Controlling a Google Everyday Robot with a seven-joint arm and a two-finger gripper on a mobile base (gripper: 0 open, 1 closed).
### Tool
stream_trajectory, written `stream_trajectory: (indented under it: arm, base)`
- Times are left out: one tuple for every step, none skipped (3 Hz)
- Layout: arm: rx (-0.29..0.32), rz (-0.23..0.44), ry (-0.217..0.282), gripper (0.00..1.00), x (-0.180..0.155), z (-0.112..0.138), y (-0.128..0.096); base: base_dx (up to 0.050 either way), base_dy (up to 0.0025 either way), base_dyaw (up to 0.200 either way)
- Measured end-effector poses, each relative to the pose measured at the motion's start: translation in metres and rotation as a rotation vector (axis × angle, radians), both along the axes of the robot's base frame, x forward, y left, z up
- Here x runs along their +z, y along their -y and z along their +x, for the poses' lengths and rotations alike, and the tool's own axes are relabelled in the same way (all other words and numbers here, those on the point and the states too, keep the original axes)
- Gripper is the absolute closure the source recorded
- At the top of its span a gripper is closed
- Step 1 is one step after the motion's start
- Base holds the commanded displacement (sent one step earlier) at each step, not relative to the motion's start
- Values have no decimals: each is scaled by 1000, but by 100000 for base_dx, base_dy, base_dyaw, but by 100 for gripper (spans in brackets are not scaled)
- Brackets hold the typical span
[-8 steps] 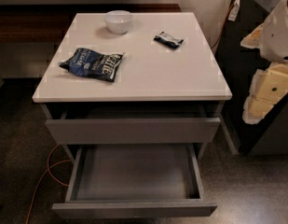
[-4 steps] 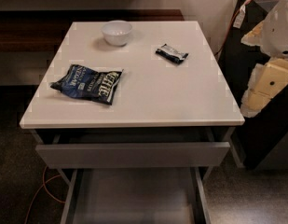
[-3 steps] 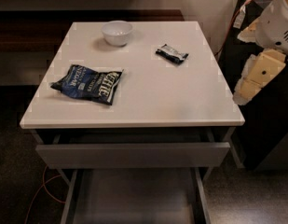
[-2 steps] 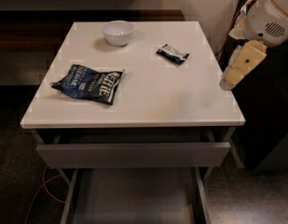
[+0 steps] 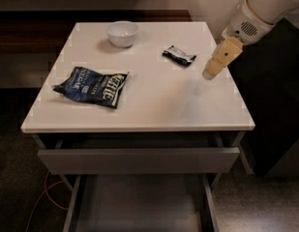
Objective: Place rxbar blueberry into middle drawer
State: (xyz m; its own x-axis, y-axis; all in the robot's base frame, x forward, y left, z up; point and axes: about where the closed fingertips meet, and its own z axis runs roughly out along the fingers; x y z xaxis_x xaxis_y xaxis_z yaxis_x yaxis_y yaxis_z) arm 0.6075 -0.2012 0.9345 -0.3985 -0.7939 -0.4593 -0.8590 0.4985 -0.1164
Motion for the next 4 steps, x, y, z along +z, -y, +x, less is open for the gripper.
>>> stream_trajectory:
  arm:
    - [-90,82,-9,0,-22,43,-10]
    - [-143,154,-1,0,-34,69,-18]
    - [-176,201,23,0,-47,96,-23]
    - [-193,236,40,0,-58,118,-29]
  base:
    - [0,0,0]
    - [0,0,0]
    - [0,0,0]
    - [0,0,0]
